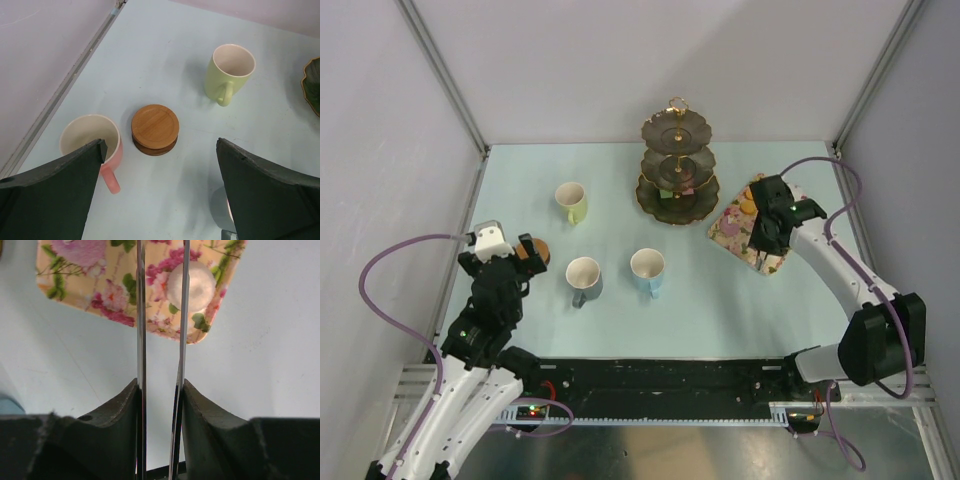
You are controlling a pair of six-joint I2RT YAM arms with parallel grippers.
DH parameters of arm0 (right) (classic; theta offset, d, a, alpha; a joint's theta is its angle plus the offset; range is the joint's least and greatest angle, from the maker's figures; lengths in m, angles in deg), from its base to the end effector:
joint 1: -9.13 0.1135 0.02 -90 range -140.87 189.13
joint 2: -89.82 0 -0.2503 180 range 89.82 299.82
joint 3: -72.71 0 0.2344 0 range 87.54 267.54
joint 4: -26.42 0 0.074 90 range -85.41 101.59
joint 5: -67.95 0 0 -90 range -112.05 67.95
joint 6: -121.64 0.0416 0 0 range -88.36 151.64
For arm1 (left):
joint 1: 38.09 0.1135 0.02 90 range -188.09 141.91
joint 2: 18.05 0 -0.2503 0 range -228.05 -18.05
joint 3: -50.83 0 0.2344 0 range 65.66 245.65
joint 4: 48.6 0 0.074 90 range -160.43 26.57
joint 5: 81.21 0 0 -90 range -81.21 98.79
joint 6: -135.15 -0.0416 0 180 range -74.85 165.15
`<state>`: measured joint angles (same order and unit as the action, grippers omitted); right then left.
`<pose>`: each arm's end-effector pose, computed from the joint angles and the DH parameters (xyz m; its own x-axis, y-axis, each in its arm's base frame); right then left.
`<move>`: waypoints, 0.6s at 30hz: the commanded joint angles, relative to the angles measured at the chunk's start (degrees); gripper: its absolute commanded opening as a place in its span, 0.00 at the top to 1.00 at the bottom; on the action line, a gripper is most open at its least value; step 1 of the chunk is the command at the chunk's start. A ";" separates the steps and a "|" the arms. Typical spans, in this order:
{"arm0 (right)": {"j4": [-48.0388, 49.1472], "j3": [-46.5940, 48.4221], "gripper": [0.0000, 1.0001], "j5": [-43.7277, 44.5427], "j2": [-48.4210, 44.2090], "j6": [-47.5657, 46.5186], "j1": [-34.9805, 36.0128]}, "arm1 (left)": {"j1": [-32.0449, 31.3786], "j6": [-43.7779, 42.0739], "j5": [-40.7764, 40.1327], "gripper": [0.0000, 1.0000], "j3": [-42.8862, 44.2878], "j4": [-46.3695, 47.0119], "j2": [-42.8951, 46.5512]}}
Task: Serve the afternoon tea
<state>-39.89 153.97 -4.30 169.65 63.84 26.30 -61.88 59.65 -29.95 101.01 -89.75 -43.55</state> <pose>0.2506 0.0642 0.2628 -0.8159 0.2791 -0.5063 0.3277 0.9448 -0.0074 0.1104 -0.0202 0.2890 -0.1925 -0.1286 -0.9728 -0.2920 0.9540 -0.0683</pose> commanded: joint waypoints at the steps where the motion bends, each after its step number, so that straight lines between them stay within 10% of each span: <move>1: 4.53 1.90 0.71 2.30 -2.86 -4.68 3.43 | -0.40 -0.94 -0.50 0.00 -0.44 2.00 -0.32; 18: 7.77 3.56 0.72 -0.66 -0.37 -9.35 15.20 | -0.64 -1.25 -2.14 0.00 -0.46 1.99 -0.83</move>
<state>-34.91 154.85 -4.51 169.02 55.98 40.27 -62.15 59.58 -30.28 101.01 -89.34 -44.40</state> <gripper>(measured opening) 0.381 0.996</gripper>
